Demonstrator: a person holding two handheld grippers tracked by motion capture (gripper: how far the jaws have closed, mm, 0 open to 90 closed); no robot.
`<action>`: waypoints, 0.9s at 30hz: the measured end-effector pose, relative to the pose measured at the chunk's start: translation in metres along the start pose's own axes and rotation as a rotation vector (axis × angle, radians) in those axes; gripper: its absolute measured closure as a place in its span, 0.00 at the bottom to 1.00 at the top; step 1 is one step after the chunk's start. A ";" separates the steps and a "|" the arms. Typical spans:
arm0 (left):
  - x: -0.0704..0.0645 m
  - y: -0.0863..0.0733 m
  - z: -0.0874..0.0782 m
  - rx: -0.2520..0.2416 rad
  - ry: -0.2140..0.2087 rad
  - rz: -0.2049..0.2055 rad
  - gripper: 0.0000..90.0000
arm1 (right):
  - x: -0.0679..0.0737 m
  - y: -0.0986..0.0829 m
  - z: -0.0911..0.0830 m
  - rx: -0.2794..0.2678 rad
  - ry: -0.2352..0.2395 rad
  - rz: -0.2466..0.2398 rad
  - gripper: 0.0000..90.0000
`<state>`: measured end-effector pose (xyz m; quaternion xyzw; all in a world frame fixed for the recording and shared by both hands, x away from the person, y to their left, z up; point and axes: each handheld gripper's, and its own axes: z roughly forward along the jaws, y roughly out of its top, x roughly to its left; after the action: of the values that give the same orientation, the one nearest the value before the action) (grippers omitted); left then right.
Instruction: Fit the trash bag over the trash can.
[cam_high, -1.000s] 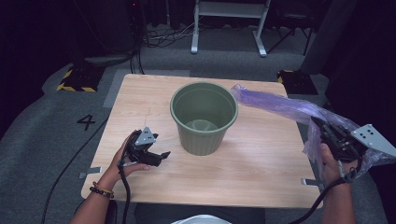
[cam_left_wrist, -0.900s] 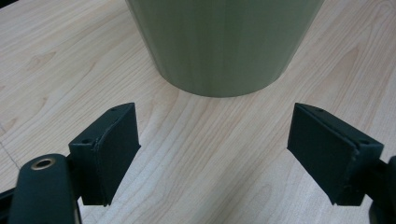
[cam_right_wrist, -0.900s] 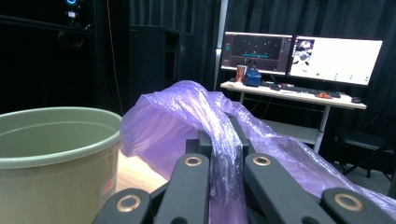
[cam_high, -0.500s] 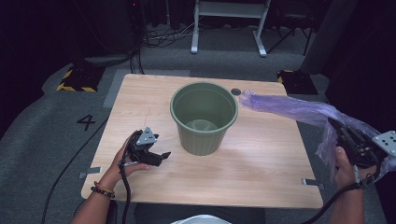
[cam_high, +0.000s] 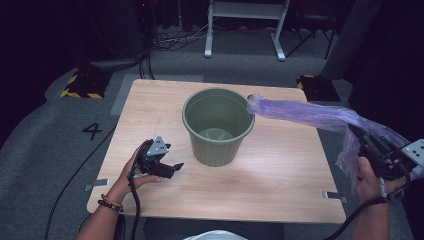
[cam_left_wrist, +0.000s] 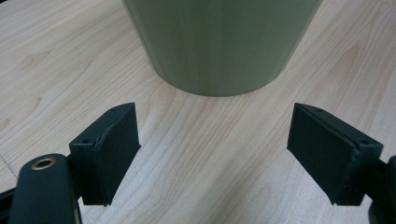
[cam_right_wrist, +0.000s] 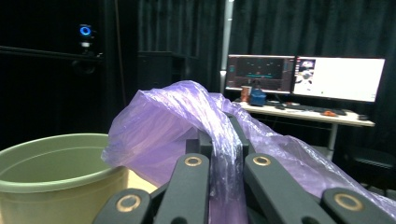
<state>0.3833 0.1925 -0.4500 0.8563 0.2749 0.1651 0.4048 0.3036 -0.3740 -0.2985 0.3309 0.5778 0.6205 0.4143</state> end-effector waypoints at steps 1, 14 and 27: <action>0.000 0.000 0.000 0.000 -0.001 0.000 0.18 | 0.003 0.000 0.003 0.003 0.012 -0.006 1.00; 0.000 0.012 -0.013 -0.055 0.024 0.013 0.18 | 0.037 -0.010 0.056 0.105 0.111 -0.077 1.00; 0.001 0.048 -0.045 -0.165 0.074 0.057 0.18 | 0.060 -0.005 0.092 0.181 0.200 -0.152 1.00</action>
<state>0.3776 0.1948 -0.3844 0.8208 0.2507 0.2304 0.4587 0.3593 -0.2797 -0.2967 0.2587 0.6933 0.5625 0.3688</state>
